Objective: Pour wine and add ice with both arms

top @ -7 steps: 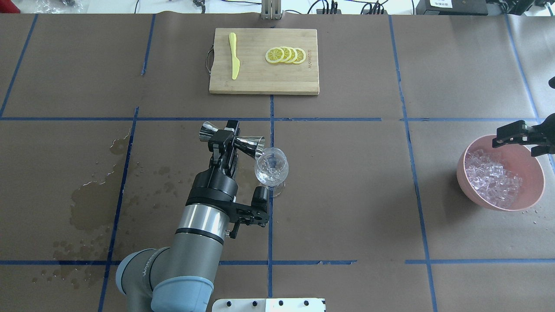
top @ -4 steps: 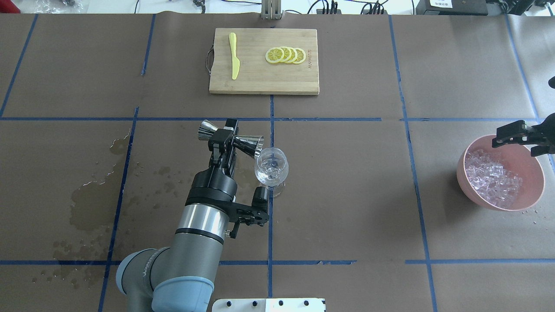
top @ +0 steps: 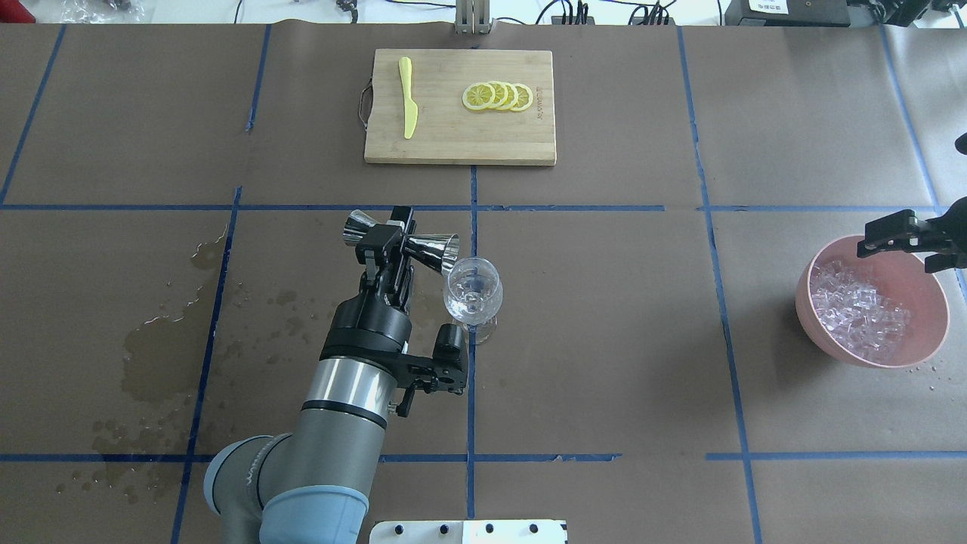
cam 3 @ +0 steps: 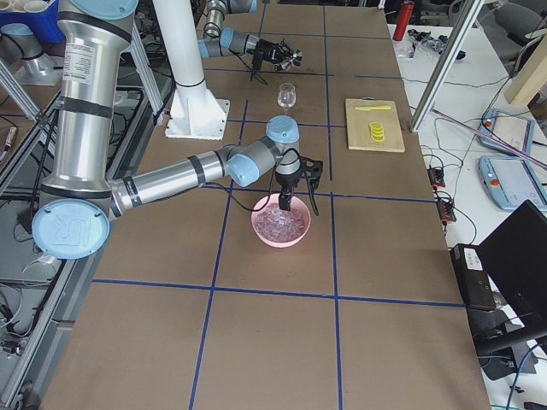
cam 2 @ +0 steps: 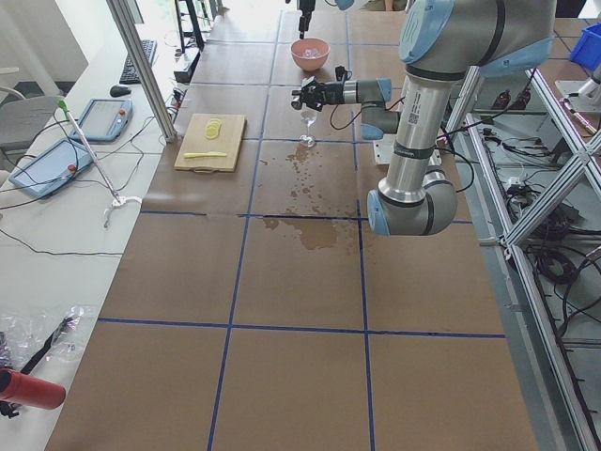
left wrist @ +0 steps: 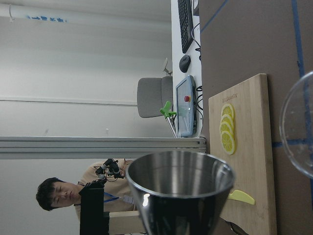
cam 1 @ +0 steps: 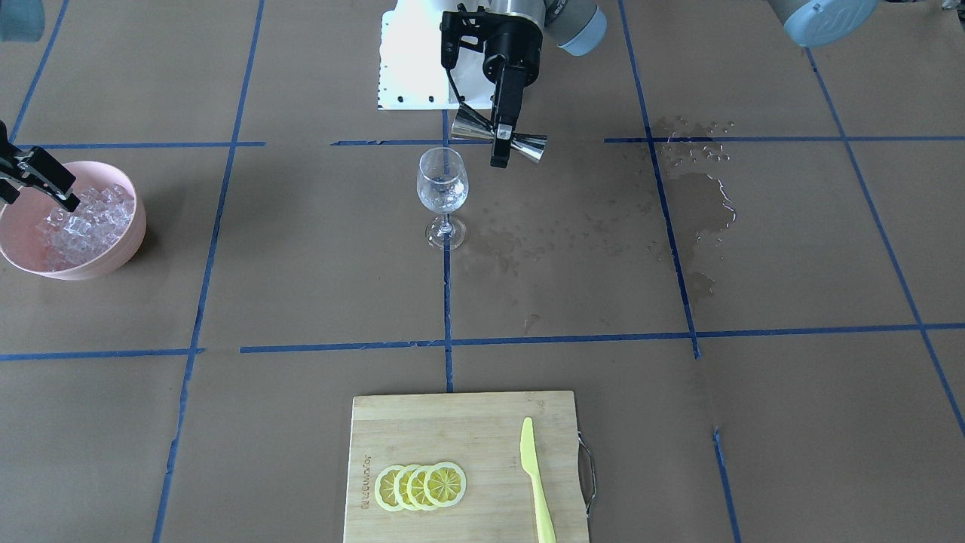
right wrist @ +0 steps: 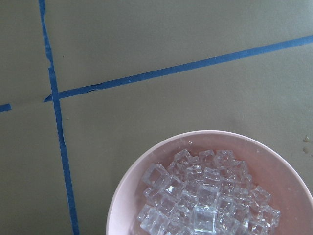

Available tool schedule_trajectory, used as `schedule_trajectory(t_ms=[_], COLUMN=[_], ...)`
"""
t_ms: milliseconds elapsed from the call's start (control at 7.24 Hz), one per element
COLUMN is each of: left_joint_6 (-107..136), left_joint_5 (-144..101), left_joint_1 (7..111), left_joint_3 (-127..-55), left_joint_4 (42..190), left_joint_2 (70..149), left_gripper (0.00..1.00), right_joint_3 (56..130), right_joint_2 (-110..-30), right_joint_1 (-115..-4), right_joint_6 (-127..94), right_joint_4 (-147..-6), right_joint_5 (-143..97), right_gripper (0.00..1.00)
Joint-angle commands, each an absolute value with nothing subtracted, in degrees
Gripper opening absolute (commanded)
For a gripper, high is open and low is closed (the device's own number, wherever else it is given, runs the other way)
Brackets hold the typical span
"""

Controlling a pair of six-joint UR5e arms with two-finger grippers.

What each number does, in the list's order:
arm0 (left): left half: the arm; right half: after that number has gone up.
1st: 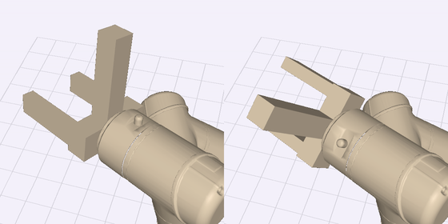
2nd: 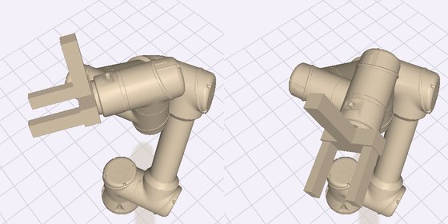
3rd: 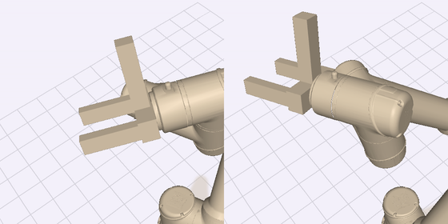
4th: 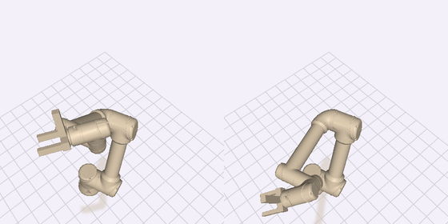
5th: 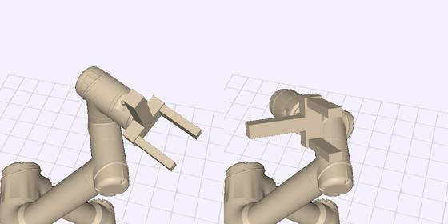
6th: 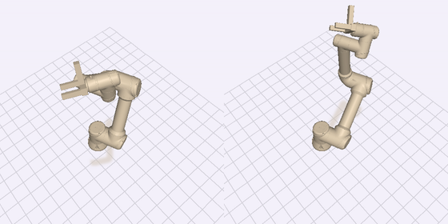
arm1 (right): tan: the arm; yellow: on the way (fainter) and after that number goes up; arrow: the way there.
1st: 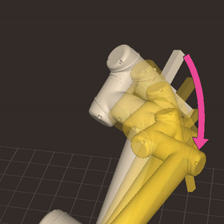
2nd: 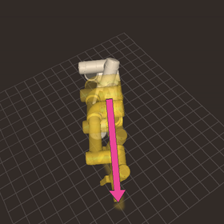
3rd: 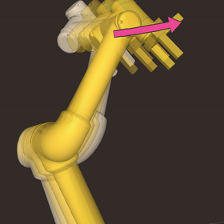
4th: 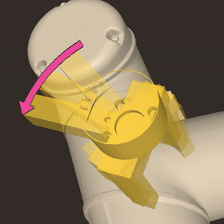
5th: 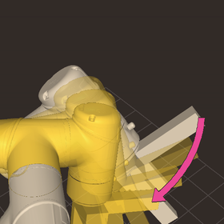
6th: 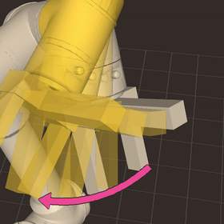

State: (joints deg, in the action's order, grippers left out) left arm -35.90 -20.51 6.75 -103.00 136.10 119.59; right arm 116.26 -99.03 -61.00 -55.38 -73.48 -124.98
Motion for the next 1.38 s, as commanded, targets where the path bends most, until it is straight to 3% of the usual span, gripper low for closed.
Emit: schedule_trajectory(t_ms=[0, 1242], left_joint_6=[-27.82, 6.84], left_joint_5=[-20.39, -21.09], left_joint_1=[6.42, 7.03], left_joint_3=[-101.96, -101.25], left_joint_4=[143.13, 154.41], left_joint_2=[119.18, 117.43], left_gripper=[0.00, 0.00], right_joint_3=[116.19, 116.10], right_joint_2=[-98.96, -98.88], right_joint_1=[-61.00, -60.91], right_joint_6=[-55.46, -55.37], right_joint_4=[-73.48, -73.48], right_joint_5=[-124.98, -124.98], right_gripper=[1.00, 1.00])
